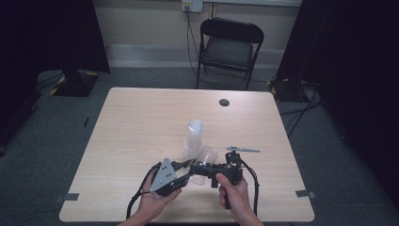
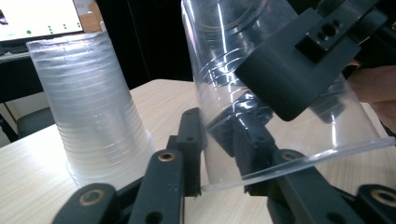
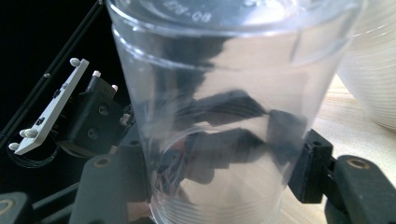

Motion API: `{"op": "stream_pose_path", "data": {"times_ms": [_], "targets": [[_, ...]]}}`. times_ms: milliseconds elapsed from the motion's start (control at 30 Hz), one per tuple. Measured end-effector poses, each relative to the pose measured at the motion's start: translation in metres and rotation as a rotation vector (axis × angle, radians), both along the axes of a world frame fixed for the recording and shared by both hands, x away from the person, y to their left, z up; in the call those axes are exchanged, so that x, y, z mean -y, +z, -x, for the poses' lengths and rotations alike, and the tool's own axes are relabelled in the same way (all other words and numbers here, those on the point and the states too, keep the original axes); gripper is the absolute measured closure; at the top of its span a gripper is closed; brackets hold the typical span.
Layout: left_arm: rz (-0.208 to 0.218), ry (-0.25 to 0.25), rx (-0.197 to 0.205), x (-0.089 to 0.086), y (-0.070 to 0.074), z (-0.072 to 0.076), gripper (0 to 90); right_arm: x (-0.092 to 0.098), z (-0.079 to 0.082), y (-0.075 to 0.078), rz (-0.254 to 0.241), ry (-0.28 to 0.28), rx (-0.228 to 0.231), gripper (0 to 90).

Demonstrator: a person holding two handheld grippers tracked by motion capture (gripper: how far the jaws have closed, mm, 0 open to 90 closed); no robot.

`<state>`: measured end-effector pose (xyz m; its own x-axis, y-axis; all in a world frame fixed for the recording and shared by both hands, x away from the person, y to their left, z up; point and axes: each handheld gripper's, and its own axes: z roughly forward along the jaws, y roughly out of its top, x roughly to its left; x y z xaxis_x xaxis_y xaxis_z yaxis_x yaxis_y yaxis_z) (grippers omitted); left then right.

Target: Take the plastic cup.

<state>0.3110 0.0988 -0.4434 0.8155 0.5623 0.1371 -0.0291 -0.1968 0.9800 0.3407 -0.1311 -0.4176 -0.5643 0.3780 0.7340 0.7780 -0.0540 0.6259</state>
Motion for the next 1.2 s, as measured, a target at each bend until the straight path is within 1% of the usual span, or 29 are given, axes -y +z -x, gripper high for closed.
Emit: {"op": "stream_pose_path", "data": {"times_ms": [100,233,300,433,567,600,633,667,700,733,867,933,1000,1033,1067,1100,1200], "targets": [[-0.022,-0.002,0.011,0.000,0.000,0.000,78.5,0.000,0.000,0.000,-0.002,0.004,-0.006,33.5],[-0.023,0.001,-0.001,-0.001,0.000,-0.001,81.3,0.000,0.000,-0.001,0.004,0.002,0.010,28.9],[-0.015,0.002,-0.007,-0.002,0.000,-0.002,82.4,-0.001,0.000,0.000,0.022,-0.004,0.021,26.3],[-0.007,0.008,-0.020,-0.003,-0.001,-0.004,84.1,0.001,-0.001,-0.001,0.024,-0.018,0.027,22.7],[0.016,0.009,-0.069,-0.006,0.000,-0.007,84.9,0.002,-0.001,-0.001,0.037,-0.020,0.036,19.3],[0.020,0.010,-0.075,-0.007,0.000,-0.007,85.1,0.002,-0.001,-0.001,0.035,-0.020,0.040,19.2],[0.029,0.008,-0.092,-0.009,0.000,-0.008,85.4,0.002,-0.002,0.000,0.033,-0.018,0.049,18.8],[0.029,0.008,-0.092,-0.009,0.000,-0.008,85.5,0.002,-0.002,0.000,0.033,-0.018,0.049,18.8],[0.036,0.009,-0.112,-0.011,0.001,-0.009,85.6,0.003,-0.001,0.000,0.038,-0.020,0.058,18.1],[0.043,0.012,-0.118,-0.011,0.001,-0.010,85.7,0.003,-0.001,0.000,0.035,-0.017,0.065,17.7],[0.048,0.018,-0.149,-0.016,0.002,-0.013,85.9,0.005,-0.001,0.001,0.042,-0.018,0.081,17.5],[0.055,0.023,-0.170,-0.018,0.002,-0.015,85.9,0.005,-0.002,0.002,0.058,-0.020,0.095,17.0],[0.047,0.026,-0.179,-0.020,0.002,-0.017,85.9,0.006,-0.001,0.003,0.080,-0.035,0.112,17.4],[0.053,0.026,-0.189,-0.021,0.002,-0.017,85.9,0.007,-0.001,0.004,0.088,-0.042,0.117,17.5],[0.053,0.026,-0.189,-0.021,0.002,-0.017,85.9,0.007,-0.001,0.004,0.088,-0.042,0.117,17.5],[0.055,0.025,-0.201,-0.023,0.003,-0.018,85.8,0.009,-0.002,0.004,0.087,-0.048,0.127,18.0],[0.058,0.022,-0.210,-0.025,0.004,-0.019,85.9,0.011,-0.003,0.004,0.097,-0.054,0.134,18.1]]}}
